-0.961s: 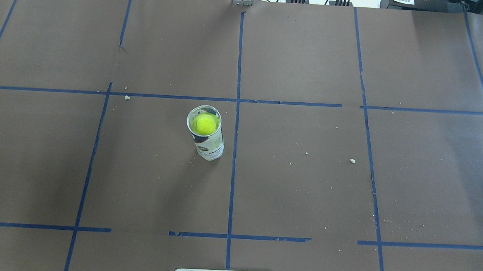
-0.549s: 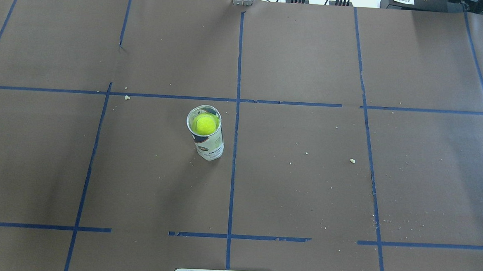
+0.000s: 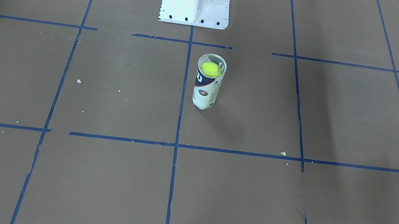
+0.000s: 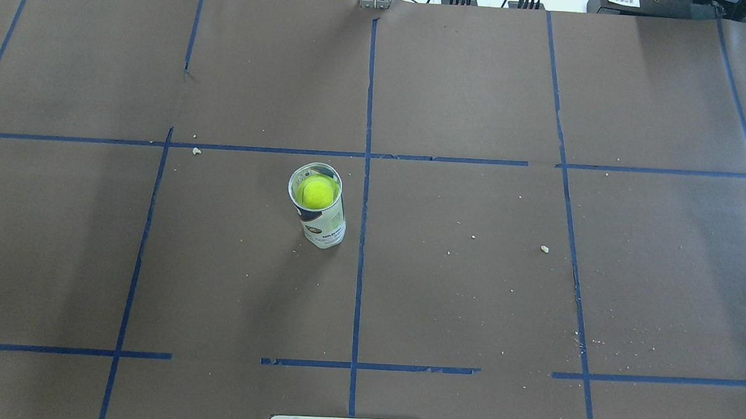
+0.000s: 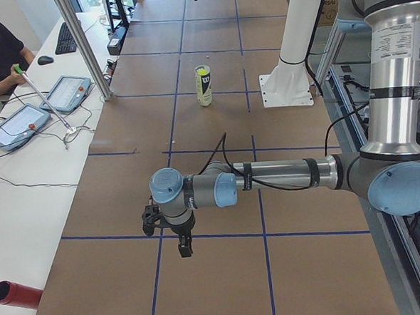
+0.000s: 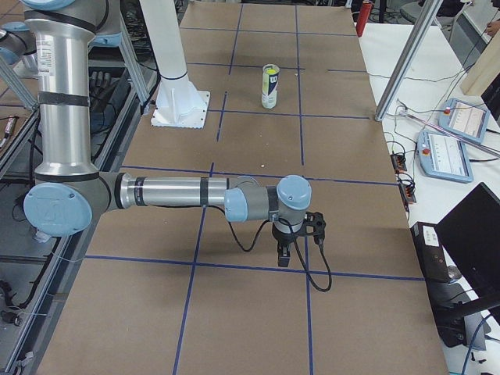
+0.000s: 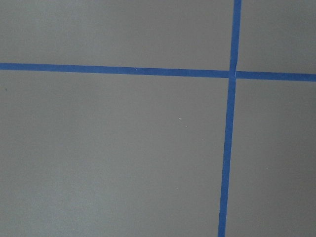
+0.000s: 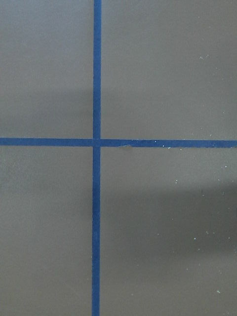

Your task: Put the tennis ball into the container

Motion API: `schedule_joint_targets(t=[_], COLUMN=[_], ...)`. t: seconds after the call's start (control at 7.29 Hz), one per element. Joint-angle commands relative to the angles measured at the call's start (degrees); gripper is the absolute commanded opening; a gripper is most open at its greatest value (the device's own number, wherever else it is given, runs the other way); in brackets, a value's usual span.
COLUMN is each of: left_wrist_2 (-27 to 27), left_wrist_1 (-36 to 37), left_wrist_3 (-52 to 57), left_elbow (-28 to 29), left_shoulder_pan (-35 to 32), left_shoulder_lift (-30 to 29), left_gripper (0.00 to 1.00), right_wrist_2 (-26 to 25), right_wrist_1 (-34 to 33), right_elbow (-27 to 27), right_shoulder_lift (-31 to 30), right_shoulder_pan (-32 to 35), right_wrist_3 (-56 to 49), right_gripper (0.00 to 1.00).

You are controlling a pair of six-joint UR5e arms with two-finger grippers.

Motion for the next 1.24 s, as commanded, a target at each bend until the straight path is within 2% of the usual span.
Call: schedule_joint_targets(t=[0.0,1.1], left_wrist_2=[0.0,-0.1], left_wrist_1=[0.0,0.2], left_wrist_3=[0.0,0.1], left_elbow=[-0.1,-1.0], left_shoulder_pan=[0.0,-0.1], left_shoulder_lift=[0.0,0.3], left_gripper=[1.0,1.0], right_wrist_2=[0.0,0.0], right_wrist_1=[0.0,0.0], right_elbow=[0.0,0.0], right_shoulder_lift=[0.0,0.0], right_shoulder_pan=[0.0,0.0], right_wrist_3=[0.0,0.0], right_gripper=[1.0,1.0])
